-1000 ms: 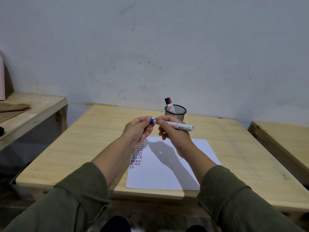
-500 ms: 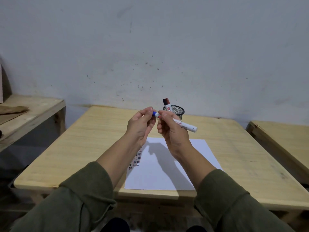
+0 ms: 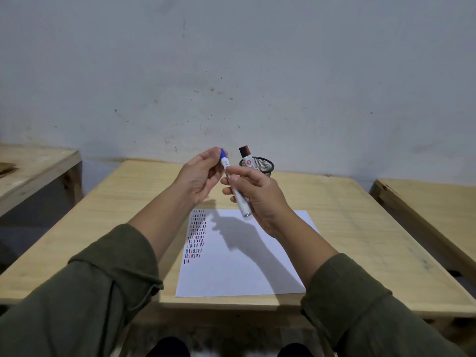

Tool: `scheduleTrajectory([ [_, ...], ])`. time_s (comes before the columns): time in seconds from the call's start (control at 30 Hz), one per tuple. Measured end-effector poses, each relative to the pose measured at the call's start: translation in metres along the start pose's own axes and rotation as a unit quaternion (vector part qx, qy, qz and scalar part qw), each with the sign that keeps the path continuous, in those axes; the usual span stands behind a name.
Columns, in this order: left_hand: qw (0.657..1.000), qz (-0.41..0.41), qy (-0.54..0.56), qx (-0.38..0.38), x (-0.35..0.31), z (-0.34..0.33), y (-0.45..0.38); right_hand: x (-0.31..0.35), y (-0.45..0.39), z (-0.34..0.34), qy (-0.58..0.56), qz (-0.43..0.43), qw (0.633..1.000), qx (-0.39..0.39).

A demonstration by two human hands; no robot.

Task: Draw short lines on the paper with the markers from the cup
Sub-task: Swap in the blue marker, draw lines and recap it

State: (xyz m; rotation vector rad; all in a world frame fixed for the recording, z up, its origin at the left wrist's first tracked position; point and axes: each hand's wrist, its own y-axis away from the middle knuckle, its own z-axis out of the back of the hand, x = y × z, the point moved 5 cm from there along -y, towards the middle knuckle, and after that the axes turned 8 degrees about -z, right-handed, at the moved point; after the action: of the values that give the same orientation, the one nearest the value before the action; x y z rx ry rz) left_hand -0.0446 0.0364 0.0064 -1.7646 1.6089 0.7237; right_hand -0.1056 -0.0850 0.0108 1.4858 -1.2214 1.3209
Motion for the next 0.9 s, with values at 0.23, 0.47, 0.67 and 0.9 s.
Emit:
scheduleTrajectory([
  [0.23, 0.976, -0.037, -0.216, -0.009, 0.008, -0.015, -0.022, 0.02, -0.027, 0.038, 0.088, 0.059, 0.987, -0.121],
  [0.47, 0.886, -0.078, -0.455, -0.037, 0.029, -0.016, -0.04, 0.073, -0.066, 0.061, 0.241, 0.15, 0.938, -0.199],
  [0.67, 0.882, -0.065, -0.466, -0.032, 0.043, -0.02, -0.049, 0.064, -0.097, 0.072, 0.281, 0.14, 0.924, -0.218],
  [0.9, 0.884, -0.057, -0.464, -0.016, 0.054, -0.014, -0.054, 0.028, -0.116, 0.077, 0.394, 0.068, 0.898, -0.186],
])
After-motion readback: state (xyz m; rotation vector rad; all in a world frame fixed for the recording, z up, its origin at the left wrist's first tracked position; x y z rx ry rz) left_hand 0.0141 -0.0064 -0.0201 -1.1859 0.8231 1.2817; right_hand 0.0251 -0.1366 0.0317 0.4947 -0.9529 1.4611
